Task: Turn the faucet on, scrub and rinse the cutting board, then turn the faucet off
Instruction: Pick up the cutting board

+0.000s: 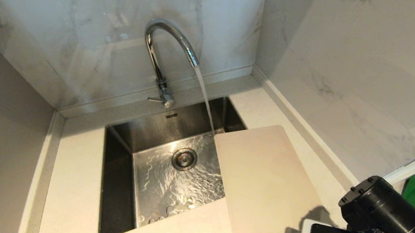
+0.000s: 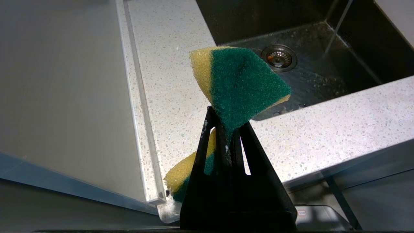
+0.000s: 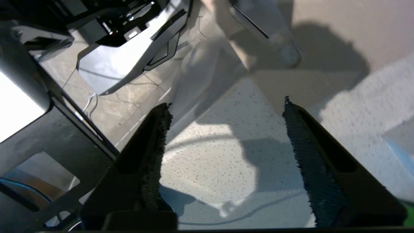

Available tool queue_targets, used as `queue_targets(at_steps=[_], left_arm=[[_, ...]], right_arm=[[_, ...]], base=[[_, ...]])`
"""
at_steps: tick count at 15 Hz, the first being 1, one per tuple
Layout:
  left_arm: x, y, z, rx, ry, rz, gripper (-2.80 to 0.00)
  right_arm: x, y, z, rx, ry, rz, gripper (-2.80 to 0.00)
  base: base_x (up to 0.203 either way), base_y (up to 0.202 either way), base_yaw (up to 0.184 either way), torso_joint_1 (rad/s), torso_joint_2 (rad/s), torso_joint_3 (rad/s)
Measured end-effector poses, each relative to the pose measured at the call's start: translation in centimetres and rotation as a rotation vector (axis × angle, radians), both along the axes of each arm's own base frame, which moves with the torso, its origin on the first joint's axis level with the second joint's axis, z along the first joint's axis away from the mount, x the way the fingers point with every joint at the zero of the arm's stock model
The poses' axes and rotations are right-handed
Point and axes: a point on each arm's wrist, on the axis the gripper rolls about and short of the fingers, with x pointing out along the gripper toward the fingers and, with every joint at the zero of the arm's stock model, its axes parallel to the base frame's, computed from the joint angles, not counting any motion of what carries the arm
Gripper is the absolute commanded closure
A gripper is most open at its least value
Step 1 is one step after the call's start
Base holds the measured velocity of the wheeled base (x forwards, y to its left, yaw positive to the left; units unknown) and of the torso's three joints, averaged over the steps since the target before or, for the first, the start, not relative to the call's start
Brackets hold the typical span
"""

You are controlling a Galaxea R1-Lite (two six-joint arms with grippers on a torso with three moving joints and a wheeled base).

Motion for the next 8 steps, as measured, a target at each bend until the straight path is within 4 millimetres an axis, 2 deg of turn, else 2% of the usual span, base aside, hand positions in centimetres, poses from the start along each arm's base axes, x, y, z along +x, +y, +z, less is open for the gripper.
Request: queue_targets(at_steps=[3,8], left_arm=[[0.0,0.0,0.0,0.000,0.000,0.000,0.00],[0.0,0.0,0.0,0.000,0.000,0.000,0.00]], right_arm=[[0.3,1.0,-0.7,-0.037,-0.027,0.069,-2.80],[0.5,1.2,-4.0,-0.107,-0.147,0.209,-2.80]], base=[[0.000,0.000,0.000,0.000,0.00,0.000],[0.000,0.000,0.000,0.000,0.00,0.000]])
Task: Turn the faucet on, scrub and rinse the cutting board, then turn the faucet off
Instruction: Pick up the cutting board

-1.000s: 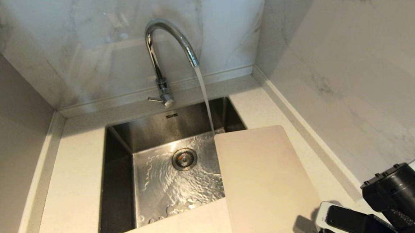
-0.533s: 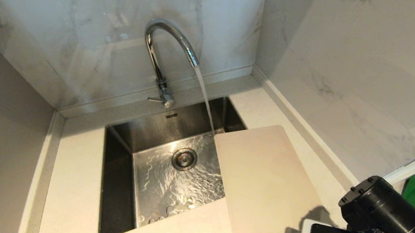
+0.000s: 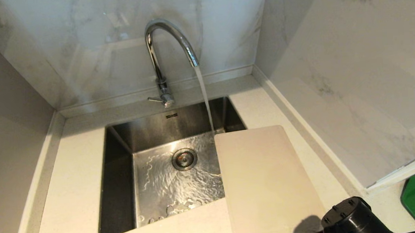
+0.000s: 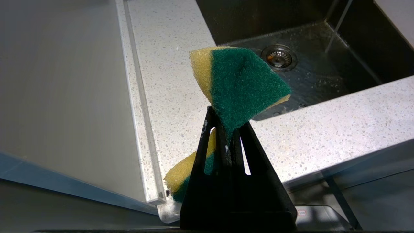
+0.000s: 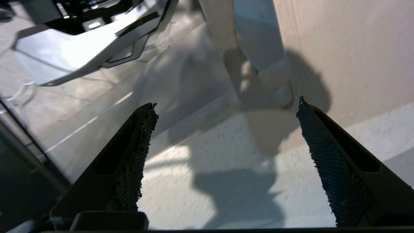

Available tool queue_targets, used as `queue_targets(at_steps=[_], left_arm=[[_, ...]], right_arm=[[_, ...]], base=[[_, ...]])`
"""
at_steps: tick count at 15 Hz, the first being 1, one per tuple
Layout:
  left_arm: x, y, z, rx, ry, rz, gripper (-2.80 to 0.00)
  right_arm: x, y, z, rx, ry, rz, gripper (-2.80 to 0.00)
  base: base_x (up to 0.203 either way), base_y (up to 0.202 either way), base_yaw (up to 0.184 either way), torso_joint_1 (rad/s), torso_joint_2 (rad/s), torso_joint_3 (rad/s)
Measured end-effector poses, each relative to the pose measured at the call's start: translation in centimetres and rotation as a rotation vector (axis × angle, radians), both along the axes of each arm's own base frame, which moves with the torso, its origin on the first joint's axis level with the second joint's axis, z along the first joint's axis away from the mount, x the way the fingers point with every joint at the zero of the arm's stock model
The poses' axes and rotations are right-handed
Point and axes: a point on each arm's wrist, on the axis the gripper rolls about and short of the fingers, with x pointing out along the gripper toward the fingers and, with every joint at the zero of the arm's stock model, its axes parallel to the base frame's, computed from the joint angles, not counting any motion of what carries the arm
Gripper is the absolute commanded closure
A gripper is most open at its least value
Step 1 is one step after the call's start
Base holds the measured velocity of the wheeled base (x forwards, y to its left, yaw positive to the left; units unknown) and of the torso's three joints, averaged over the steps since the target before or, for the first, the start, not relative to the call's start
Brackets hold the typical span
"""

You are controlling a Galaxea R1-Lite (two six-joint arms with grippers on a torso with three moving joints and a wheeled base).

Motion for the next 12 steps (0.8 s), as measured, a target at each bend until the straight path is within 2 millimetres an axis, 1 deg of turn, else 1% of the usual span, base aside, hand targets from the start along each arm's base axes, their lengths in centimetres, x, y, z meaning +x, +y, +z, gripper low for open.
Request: queue_targets(at_steps=[1,5,8,12], left_arm=[[0.0,0.0,0.0,0.000,0.000,0.000,0.00],[0.0,0.0,0.0,0.000,0.000,0.000,0.00],[0.0,0.0,0.0,0.000,0.000,0.000,0.00],[0.0,0.0,0.0,0.001,0.000,0.000,0.00]], right_arm=[[0.2,0.1,-0.5,-0.005,-0.020,0.027,-2.80],[0.3,0.3,-1.7,-0.061,0.015,0.080,-2.80],[0.9,0.3,-1.8,-0.086,0.024,0.157,-2.80],[3.2,-0.4,-1.0,-0.097,-0.023,0.262,-2.80]], base=[[0.000,0.000,0.000,0.000,0.00,0.000],[0.000,0.000,0.000,0.000,0.00,0.000],[0.000,0.000,0.000,0.000,0.00,0.000],[0.000,0.000,0.000,0.000,0.00,0.000]])
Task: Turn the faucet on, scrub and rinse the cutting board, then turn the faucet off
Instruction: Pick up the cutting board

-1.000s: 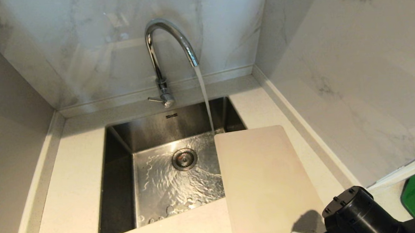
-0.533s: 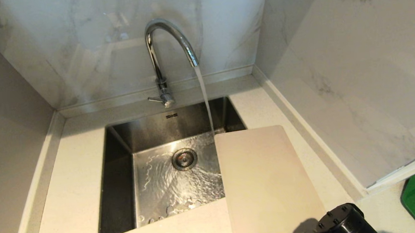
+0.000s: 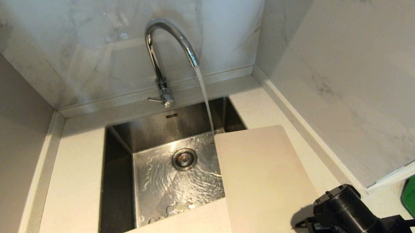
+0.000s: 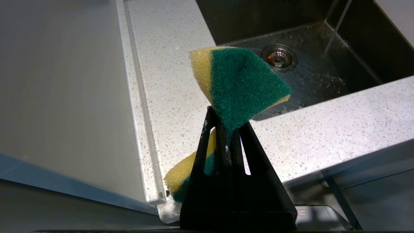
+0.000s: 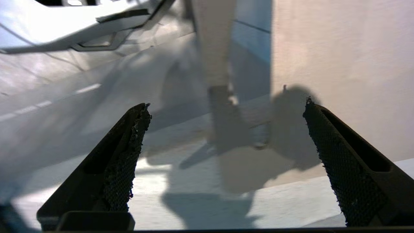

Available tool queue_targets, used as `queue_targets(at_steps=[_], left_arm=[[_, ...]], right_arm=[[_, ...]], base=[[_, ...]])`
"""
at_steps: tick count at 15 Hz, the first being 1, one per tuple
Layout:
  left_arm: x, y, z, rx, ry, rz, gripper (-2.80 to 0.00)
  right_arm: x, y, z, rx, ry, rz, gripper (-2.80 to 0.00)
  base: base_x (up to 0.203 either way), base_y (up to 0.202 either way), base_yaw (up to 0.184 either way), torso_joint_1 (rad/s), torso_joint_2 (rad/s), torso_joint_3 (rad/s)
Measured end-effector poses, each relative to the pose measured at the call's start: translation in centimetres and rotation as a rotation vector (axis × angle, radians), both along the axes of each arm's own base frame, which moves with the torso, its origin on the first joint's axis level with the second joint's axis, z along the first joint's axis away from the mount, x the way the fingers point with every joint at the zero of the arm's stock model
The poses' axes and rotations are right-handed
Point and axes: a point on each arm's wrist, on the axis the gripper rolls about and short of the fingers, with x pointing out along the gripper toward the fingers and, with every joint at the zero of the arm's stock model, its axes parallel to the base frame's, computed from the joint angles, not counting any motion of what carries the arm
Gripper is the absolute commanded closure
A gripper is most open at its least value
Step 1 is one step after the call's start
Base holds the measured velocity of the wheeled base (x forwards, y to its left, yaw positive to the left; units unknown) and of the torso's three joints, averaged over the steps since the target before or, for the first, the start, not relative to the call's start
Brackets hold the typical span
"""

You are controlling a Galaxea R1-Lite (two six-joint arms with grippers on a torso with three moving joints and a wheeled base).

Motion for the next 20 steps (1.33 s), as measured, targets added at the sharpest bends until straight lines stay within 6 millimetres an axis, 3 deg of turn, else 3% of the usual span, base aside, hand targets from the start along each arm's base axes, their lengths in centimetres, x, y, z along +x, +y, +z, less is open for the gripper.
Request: queue_targets(at_steps=[20], left_arm=[[0.0,0.0,0.0,0.004,0.001,0.001,0.00]], right_arm=[[0.7,0.1,-2.3,-0.088,0.096,0.095,-2.80]], base=[[0.000,0.000,0.000,0.000,0.00,0.000]])
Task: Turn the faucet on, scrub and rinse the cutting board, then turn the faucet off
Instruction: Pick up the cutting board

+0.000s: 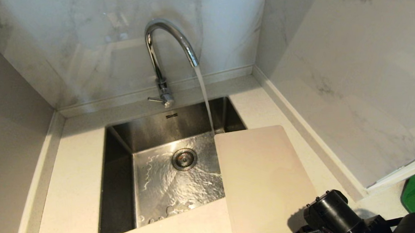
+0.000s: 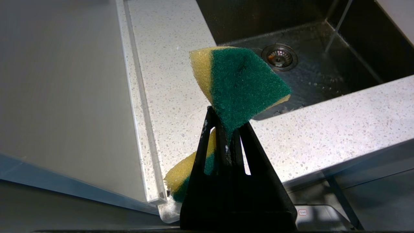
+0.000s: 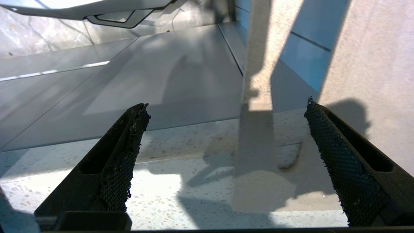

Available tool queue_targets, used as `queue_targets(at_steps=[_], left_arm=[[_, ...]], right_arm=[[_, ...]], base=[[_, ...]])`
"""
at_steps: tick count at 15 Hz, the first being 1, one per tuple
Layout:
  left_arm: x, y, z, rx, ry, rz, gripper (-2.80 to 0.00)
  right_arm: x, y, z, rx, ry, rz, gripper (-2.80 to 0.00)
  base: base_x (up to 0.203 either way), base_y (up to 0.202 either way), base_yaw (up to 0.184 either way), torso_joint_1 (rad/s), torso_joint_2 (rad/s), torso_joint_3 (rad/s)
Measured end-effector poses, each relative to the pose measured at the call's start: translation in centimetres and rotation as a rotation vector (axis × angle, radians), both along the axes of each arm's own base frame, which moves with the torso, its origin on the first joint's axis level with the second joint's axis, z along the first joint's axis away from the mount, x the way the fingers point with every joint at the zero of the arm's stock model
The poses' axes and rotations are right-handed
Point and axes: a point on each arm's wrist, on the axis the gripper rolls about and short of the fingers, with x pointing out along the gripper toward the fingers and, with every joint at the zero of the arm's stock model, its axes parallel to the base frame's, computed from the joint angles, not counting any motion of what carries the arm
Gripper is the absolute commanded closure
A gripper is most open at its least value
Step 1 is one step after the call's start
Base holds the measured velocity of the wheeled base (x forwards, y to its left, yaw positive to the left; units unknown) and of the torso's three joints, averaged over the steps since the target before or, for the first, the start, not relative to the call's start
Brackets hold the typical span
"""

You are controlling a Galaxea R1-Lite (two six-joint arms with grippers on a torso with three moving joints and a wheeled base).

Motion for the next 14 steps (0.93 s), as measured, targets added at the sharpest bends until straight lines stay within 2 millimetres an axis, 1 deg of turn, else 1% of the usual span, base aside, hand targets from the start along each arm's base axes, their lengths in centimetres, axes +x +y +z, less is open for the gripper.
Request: queue_targets(at_steps=[8,14], left_arm=[[0.0,0.0,0.0,0.000,0.001,0.000,0.00],[0.0,0.0,0.0,0.000,0.001,0.001,0.00]], right_arm=[[-0.3,0.5,-0.6,-0.016,0.029,0.026,-2.80],[0.1,0.8,-1.5,-0.038,0.064,0.025,-2.80]], base=[[0.000,0.000,0.000,0.000,0.00,0.000],[0.000,0.000,0.000,0.000,0.00,0.000]])
